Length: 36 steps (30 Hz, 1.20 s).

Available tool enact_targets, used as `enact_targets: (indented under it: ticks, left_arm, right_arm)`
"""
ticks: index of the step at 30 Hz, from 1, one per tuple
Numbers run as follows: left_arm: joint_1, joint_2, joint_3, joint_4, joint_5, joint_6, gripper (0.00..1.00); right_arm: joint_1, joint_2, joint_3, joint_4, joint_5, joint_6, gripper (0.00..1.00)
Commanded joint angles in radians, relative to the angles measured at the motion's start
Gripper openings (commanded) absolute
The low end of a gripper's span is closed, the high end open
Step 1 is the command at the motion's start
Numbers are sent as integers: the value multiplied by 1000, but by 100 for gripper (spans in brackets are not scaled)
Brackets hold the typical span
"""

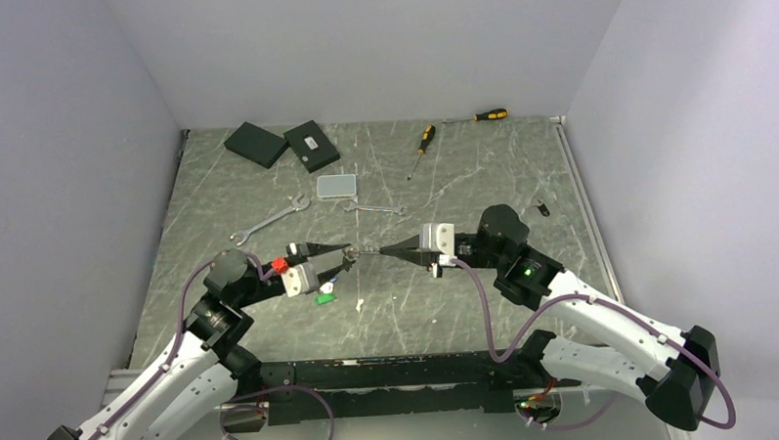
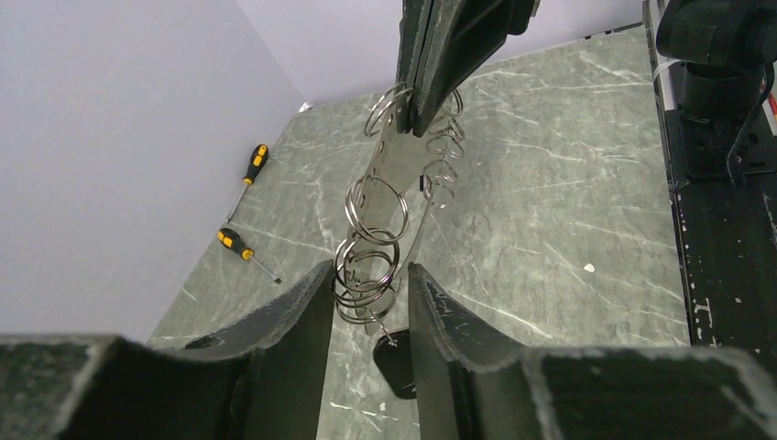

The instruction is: Put the keys on the keyring

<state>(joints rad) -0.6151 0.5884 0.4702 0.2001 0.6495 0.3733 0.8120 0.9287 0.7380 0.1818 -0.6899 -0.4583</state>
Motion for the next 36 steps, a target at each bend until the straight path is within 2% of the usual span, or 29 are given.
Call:
enact_targets:
  ticks: [1, 10, 12, 15, 17, 19, 22, 25, 29, 32, 36]
  left_arm:
    - [-3, -7, 35, 33, -1, 18, 36]
    - [-2, -33, 32, 14, -6, 44, 16]
    - [-3, -44, 38, -17, -4, 64, 12]
    - [-3, -59, 56, -80, -5, 101, 1]
    - [-3, -61, 84, -159, 37, 145, 0]
    - [-3, -39, 132, -293, 100, 229, 11]
    - [-3, -8, 211, -506, 162, 356, 38]
    - [-3, -34, 236, -595, 174, 381, 55]
    - [-3, -83, 250, -630, 129, 366, 57]
    - [-3, -77, 260, -615, 151, 338, 50]
    - [-3, -31, 225, -466, 103, 240, 43]
  right_arm:
    - [0, -2, 13, 69, -35, 23, 0]
    - [0, -1, 6, 59, -17, 19, 0]
    - [0, -2, 4, 60, 0, 17, 0]
    - [0, -6, -1, 58, 13, 9, 0]
    - [0, -7, 2, 37, 1, -4, 0]
    - [0, -7, 12, 1, -35, -29, 0]
    - [0, -9, 30, -60, -78, -68, 0]
    - [1, -36, 3, -51, -53, -100, 0]
    - [41, -50, -23, -93, 54, -207, 0]
    - [85, -23, -15, -131, 119, -266, 0]
    - [136, 9, -31, -89, 181, -290, 0]
